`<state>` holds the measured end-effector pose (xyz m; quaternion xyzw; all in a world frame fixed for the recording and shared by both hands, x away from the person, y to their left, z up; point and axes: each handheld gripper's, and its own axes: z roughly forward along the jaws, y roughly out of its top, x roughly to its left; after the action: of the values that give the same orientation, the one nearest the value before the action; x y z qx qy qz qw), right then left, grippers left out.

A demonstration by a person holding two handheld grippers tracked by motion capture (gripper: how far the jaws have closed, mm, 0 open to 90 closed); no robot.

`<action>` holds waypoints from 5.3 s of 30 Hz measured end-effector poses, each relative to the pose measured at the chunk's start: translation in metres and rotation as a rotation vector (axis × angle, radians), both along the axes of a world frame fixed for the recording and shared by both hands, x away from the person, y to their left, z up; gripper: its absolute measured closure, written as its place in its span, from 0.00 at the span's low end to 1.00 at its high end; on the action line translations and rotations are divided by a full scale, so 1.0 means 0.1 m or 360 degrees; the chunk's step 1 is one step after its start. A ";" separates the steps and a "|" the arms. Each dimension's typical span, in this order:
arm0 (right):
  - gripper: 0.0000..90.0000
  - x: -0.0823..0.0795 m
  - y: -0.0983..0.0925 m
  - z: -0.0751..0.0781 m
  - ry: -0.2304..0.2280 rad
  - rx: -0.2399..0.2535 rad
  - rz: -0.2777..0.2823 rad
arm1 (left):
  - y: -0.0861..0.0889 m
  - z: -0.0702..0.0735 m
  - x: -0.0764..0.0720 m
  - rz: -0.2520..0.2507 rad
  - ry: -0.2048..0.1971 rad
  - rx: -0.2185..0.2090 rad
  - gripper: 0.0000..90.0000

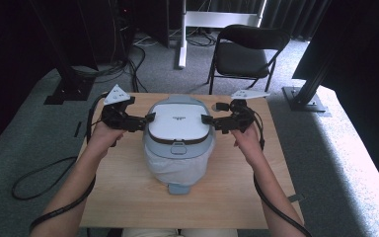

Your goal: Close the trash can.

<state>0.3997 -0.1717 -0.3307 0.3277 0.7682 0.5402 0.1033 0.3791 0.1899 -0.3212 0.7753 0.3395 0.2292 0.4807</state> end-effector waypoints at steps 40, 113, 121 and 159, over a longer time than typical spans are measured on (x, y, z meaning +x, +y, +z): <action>0.11 -0.36 0.00 -0.15 -0.0021 0.0021 0.0019 | -0.09 -0.04 -0.46 -0.0082 -0.0001 0.0102 0.02; 0.11 -0.45 -0.34 -0.24 -0.0134 0.0033 -0.0254 | 0.28 -0.18 -0.61 -0.0117 -0.0009 0.0088 0.02; 0.11 -0.46 -0.41 -0.32 -0.0115 0.0034 -0.0280 | 0.34 -0.30 -0.61 -0.0117 0.0013 0.0072 0.02; 0.11 -0.51 -0.78 -1.23 0.0147 -0.0019 -0.0476 | 0.52 -1.19 -0.54 -0.0117 0.0225 0.0040 0.02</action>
<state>0.3489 -0.2501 -0.4541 0.4624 0.7179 0.4986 0.1492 0.3247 0.2421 -0.4399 0.8075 0.3410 0.1602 0.4539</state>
